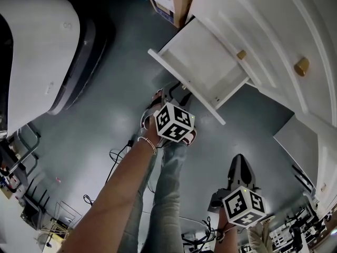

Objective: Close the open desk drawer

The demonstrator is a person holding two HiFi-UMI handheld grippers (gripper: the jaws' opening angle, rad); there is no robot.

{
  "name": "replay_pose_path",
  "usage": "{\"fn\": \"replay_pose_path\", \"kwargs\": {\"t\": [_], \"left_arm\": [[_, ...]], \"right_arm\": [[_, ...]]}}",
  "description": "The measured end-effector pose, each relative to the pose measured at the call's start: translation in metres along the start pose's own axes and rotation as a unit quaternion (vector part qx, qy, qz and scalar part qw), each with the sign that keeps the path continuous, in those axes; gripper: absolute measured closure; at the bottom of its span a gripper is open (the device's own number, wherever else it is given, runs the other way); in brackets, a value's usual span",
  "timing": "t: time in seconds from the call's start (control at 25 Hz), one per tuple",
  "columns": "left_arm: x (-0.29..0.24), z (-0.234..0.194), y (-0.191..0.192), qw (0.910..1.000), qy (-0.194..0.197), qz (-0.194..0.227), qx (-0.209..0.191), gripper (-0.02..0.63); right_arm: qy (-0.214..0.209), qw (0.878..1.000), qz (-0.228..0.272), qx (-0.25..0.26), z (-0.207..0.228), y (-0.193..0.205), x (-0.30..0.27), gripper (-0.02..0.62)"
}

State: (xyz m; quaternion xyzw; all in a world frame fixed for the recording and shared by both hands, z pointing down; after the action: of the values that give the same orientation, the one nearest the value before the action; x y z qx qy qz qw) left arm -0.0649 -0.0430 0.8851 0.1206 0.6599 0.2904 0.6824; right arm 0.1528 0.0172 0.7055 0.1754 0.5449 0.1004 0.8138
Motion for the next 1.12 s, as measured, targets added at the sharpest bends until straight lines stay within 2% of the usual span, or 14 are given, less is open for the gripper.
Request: {"fn": "replay_pose_path", "kwargs": {"t": [0.44,1.12], "left_arm": [[-0.018,0.002,-0.027,0.9999,-0.016,0.0,-0.003,0.382],[-0.054,0.008,-0.08,0.9998,-0.019,0.004,-0.008,0.382]], "right_arm": [[0.009,1.0,0.011,-0.003,0.01,-0.013,0.001,0.589],[0.039,0.998,0.038,-0.023,0.019,-0.043,0.016,0.589]]}}
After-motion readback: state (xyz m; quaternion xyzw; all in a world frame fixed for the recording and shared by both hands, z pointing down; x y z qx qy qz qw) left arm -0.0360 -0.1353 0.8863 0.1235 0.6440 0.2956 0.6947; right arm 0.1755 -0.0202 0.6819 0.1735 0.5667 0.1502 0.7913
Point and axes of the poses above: the fingertips, and each gripper's own axes: x backward along the fingers, z to its right, y out of its underside, the point moved 2 cm from there along x, backward along the fingers, and after that the axes turned 11 degrees about -y, right-handed, at the moved point
